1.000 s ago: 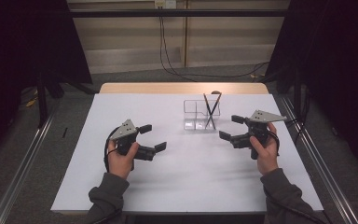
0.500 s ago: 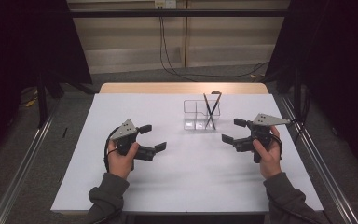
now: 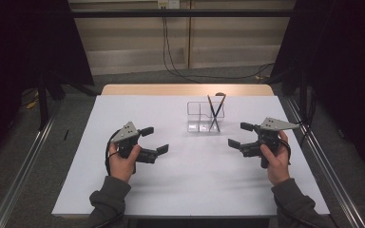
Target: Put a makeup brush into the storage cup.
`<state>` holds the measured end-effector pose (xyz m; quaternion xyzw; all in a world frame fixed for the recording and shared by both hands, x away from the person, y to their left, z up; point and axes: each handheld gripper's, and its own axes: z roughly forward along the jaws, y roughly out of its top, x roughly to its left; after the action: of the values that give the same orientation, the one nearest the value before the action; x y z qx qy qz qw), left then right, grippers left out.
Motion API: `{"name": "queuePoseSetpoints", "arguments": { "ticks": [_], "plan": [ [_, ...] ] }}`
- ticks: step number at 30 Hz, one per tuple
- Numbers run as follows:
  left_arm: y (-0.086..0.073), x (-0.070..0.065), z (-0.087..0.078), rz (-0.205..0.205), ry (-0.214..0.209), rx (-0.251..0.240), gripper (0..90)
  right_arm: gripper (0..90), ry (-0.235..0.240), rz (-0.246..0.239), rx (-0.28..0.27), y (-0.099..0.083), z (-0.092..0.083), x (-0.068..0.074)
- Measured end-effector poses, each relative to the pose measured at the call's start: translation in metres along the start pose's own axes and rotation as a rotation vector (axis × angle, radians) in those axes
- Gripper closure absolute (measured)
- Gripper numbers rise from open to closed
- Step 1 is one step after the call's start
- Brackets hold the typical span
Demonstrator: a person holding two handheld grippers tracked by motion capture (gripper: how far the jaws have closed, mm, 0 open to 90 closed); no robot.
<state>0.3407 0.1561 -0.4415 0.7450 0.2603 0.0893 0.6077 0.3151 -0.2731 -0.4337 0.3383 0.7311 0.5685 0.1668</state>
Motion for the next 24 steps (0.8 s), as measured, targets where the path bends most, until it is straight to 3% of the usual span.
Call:
{"name": "queuePoseSetpoints", "arguments": {
  "ticks": [24],
  "plan": [
    [0.001,0.0,-0.001,0.005,0.0,-0.006,2.6,6.5,-0.019,0.012,-0.013,-0.005,-0.021,0.002]
  ]
}}
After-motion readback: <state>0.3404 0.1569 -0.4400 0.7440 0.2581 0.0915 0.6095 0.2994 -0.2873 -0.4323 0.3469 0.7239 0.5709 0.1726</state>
